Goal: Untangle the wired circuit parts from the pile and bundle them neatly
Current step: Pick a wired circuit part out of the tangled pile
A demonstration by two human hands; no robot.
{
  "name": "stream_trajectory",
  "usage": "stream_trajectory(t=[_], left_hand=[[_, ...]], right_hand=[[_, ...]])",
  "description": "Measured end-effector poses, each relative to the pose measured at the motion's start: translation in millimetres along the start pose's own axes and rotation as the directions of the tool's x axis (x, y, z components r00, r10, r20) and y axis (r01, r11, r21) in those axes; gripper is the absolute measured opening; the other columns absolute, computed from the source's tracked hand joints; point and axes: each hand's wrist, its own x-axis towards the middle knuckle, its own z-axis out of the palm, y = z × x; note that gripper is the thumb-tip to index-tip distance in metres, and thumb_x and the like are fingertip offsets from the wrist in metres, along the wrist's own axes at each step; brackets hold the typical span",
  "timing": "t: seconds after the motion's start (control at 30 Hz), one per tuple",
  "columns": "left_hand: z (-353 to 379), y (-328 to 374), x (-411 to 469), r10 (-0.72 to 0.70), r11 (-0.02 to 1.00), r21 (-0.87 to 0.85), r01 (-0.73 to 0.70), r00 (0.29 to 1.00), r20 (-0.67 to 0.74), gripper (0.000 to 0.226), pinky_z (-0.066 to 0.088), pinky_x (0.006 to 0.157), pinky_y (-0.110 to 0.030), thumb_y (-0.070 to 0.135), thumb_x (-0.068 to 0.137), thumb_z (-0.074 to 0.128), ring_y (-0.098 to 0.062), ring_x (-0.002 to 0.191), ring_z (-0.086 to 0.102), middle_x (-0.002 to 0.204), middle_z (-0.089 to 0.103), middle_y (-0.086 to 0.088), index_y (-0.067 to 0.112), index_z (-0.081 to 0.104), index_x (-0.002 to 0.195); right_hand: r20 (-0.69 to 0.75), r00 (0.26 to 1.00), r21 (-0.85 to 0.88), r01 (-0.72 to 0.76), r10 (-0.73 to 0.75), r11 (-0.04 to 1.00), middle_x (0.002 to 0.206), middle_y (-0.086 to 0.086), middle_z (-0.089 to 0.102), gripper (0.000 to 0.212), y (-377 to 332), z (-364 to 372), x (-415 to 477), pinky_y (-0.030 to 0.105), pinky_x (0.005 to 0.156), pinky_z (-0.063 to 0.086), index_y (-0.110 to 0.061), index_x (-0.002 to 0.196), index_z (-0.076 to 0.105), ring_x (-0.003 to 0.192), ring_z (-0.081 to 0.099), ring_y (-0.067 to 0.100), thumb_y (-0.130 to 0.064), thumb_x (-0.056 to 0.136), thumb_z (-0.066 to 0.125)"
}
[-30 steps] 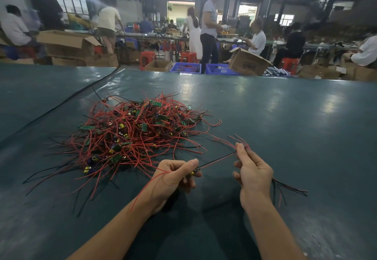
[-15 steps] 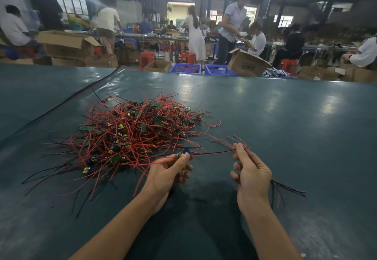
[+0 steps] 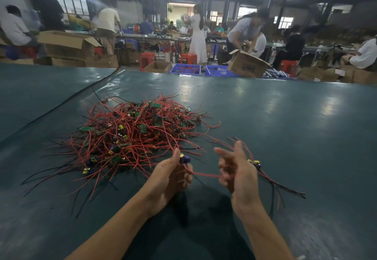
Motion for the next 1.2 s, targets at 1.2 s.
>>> stream_trajectory(t=[1.2], left_hand=[[12,-13,-5,0.224,0.957,0.191,-0.218,0.975,-0.007,0.032,0.049,0.052,-0.022,0.043,0.079,0.063,-0.015,0.054,0.061,0.06,0.064,-0.003,0.02,0.066,0.059]], right_hand=[[0.016,0.981,0.014,-0.195,0.195,0.981,0.086,0.019,0.072,0.008,9,24,-24,0.04,0.065,0.046,-0.019,0.082,0.079,0.071,0.06,0.024,-0.023,0.075,0.079]])
